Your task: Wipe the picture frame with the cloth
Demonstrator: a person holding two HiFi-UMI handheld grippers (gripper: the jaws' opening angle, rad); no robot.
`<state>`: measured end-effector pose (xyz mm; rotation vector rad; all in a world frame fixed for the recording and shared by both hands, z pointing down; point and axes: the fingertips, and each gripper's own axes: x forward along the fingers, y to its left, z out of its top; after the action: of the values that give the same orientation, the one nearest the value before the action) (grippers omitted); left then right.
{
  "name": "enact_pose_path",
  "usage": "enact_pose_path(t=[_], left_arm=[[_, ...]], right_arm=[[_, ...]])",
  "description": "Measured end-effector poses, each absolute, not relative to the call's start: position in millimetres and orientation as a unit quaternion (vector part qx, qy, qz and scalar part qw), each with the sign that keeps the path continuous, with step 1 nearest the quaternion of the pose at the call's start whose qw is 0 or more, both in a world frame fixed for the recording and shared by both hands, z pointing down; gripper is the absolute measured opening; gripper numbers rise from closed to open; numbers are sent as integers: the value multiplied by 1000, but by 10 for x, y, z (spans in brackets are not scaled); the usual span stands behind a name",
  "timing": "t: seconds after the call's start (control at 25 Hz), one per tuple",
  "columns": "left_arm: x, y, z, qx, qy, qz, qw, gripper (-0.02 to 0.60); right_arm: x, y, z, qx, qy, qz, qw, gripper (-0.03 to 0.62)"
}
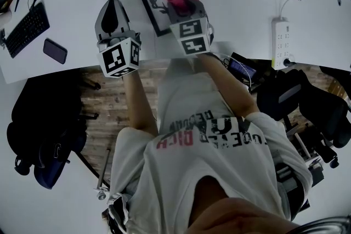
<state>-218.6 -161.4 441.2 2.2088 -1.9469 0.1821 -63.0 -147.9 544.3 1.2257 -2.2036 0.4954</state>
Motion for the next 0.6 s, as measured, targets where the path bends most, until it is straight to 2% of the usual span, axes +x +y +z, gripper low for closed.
enact_pose_path(t=[0.6], left_arm=[[-2329,-1566,4430,747,-655,55,100,-3]], right_arm=[[-1009,-1309,5493,431,-834,186,288,115]])
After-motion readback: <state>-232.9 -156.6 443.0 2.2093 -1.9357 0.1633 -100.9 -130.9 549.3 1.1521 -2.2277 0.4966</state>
